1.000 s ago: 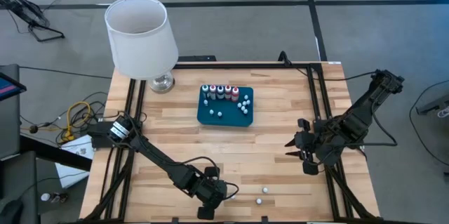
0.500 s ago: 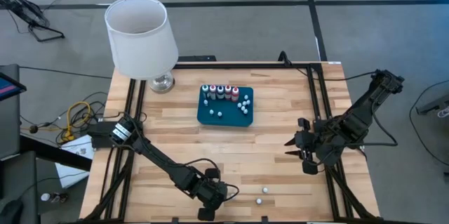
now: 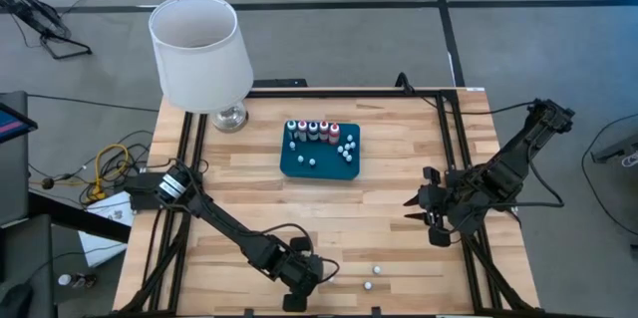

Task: Pick & Place food coloring
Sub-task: Put the small orange food coloring bottle into the bin

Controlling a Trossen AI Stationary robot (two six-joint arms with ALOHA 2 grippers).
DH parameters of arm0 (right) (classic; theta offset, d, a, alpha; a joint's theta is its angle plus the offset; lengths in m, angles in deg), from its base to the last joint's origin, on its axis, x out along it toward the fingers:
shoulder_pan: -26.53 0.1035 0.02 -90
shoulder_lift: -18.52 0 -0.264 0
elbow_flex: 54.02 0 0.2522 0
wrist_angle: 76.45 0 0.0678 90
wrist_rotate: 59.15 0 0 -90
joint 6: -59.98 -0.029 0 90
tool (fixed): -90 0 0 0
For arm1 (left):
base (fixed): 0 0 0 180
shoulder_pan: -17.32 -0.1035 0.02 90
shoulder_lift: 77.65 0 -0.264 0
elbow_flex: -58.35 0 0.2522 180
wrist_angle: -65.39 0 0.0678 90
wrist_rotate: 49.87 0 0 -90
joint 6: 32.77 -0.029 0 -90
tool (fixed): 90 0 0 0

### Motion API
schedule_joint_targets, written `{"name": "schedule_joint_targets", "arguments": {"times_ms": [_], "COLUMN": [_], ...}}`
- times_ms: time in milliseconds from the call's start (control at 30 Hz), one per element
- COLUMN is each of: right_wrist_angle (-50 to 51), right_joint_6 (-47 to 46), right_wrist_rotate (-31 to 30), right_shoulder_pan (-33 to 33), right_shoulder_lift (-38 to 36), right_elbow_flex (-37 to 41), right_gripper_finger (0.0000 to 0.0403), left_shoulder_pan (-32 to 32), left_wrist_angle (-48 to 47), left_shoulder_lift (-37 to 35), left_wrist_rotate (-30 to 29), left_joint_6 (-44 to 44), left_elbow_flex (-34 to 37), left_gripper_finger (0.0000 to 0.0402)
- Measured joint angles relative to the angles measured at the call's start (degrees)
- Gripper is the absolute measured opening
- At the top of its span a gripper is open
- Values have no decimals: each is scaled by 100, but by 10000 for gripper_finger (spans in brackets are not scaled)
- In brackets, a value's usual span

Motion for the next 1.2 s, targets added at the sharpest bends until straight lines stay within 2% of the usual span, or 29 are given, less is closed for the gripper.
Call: {"name": "schedule_joint_targets", "arguments": {"times_ms": [300,600,867,1000,1200], "right_wrist_angle": [-3,-48,-151,-174,-255], "right_joint_6": [0,0,2,0,-39], "right_wrist_rotate": [0,-94,-288,-315,-306], "right_shoulder_pan": [0,0,-17,-176,-484], "right_shoulder_lift": [0,2,1,0,2], "right_elbow_flex": [-3,-3,-3,-3,-3], "right_gripper_finger": [118,118,118,118,118], "left_shoulder_pan": [-149,-681,-1536,-2267,-3530], "left_wrist_angle": [-336,-2117,-3064,-3349,-3174], "left_shoulder_lift": [-407,-1296,-1971,-2105,-2098], "left_wrist_rotate": [-552,-1512,-2490,-2465,-1804], "left_joint_6": [308,840,519,2,-578], "left_elbow_flex": [-1,-4,-4,-4,-2], "left_gripper_finger": [82,82,82,82,82]}}
